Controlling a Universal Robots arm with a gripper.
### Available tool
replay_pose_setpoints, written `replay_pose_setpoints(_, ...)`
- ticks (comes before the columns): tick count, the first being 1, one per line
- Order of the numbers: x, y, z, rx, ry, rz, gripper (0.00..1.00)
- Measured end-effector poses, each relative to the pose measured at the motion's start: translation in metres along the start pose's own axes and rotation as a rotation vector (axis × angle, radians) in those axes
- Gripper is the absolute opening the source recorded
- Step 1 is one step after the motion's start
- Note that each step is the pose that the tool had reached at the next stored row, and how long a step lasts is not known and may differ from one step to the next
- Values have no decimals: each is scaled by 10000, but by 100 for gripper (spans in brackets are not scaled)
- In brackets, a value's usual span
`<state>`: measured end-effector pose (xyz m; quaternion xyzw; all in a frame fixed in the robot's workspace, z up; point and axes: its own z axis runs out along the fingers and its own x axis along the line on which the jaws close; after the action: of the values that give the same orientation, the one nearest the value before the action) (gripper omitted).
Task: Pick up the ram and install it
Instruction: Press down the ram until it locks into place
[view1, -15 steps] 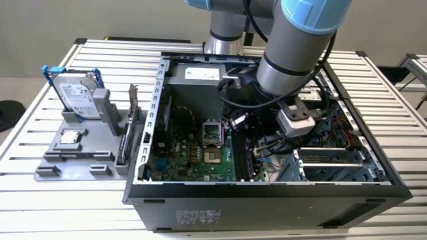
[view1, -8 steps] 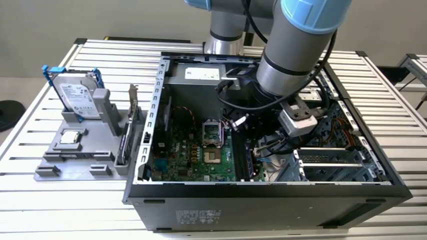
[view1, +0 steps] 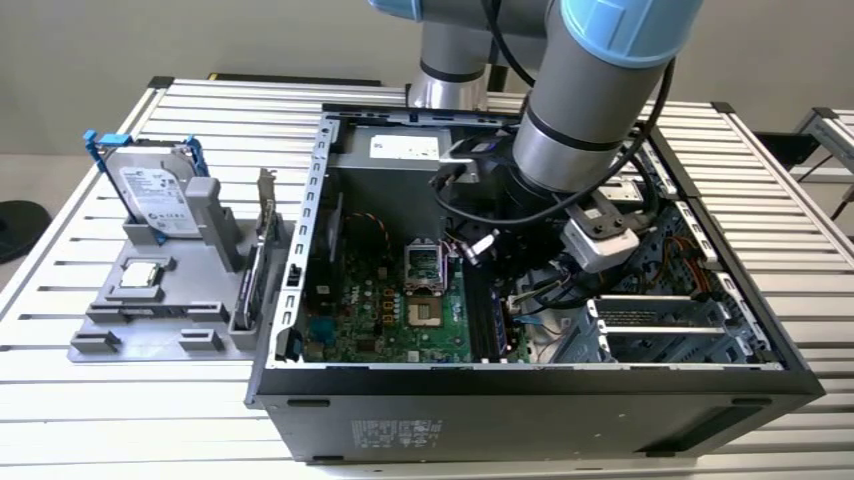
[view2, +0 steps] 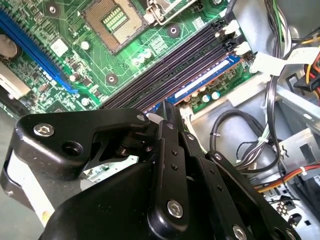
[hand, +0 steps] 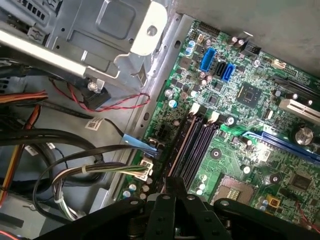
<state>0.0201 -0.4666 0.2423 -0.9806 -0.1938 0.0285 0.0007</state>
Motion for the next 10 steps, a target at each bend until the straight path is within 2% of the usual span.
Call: replay_pose_setpoints(10,-1,0,-1,-17,1,-730,0)
